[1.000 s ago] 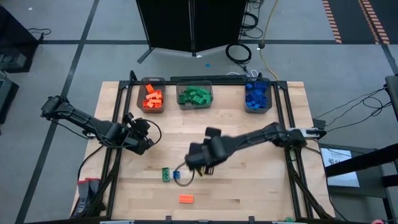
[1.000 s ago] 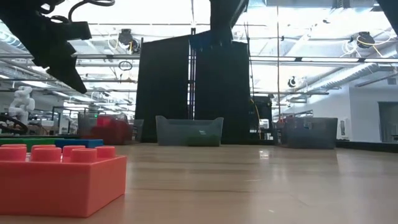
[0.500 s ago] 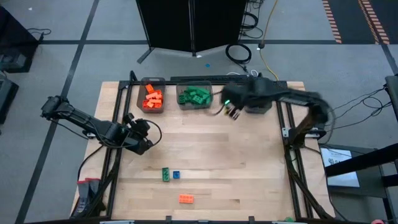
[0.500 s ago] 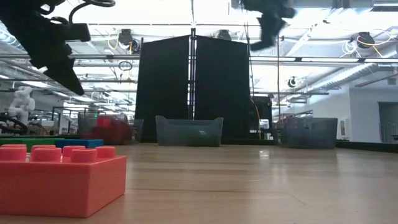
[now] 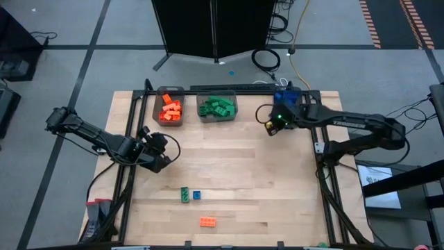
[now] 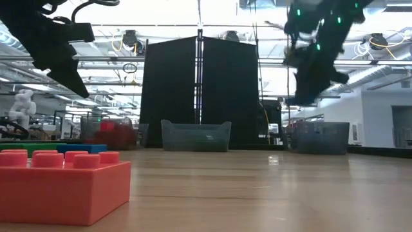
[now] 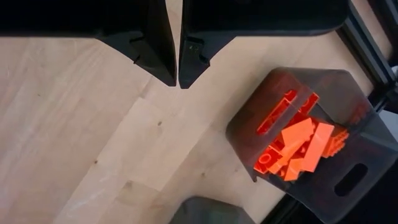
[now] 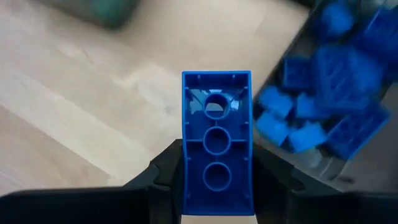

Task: Sort blocks
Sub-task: Put the blue game piece into the right black bin

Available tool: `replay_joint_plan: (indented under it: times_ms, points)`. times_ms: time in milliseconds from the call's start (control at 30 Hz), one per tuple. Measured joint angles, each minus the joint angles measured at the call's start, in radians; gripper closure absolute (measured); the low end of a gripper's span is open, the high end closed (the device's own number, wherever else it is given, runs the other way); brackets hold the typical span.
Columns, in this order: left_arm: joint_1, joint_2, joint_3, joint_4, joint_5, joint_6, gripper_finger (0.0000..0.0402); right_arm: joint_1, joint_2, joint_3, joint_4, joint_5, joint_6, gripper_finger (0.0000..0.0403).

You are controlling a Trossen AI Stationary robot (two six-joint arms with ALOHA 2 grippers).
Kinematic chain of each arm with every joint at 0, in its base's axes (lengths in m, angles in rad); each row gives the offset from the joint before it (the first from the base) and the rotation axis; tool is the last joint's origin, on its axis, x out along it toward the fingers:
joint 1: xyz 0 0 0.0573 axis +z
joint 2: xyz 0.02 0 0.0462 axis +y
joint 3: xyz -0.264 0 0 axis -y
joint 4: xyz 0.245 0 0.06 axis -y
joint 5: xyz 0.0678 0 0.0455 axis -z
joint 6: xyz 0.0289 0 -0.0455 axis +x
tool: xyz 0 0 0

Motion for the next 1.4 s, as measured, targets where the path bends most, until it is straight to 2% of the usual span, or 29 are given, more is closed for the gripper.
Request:
replay_joint_plan:
  times_ms: [167, 400, 567, 800, 933, 1267, 1400]
  points:
    - [0.000, 0.000, 0.000, 0.000, -0.024, 0.000, 0.0378, -0.056, 0.039, -0.113, 0.091, -0.019, 0.054, 0.0288]
    - [0.001, 0.000, 0.000, 0.000, -0.025, -0.001, 0.0378, -0.201, 0.052, -0.078, 0.205, -0.014, -0.023, 0.0288]
    - [0.001, 0.000, 0.000, -0.004, -0.024, -0.067, 0.0378, -0.323, 0.051, -0.039, 0.192, 0.006, -0.038, 0.0288]
    - [0.001, 0.000, 0.000, -0.003, -0.024, -0.080, 0.0378, -0.462, 0.076, -0.039, 0.045, 0.014, 0.002, 0.0288]
    - [0.003, 0.000, 0.000, -0.004, -0.041, -0.079, 0.0378, -0.481, 0.108, -0.039, 0.002, 0.054, 0.012, 0.0288]
    - [0.031, 0.000, 0.000, -0.005, -0.053, -0.078, 0.0378, -0.480, 0.182, -0.039, 0.037, 0.050, 0.012, 0.0285]
    - [0.043, 0.000, 0.000, -0.007, -0.053, -0.070, 0.0378, -0.480, 0.183, -0.039, 0.047, 0.029, 0.023, 0.0213]
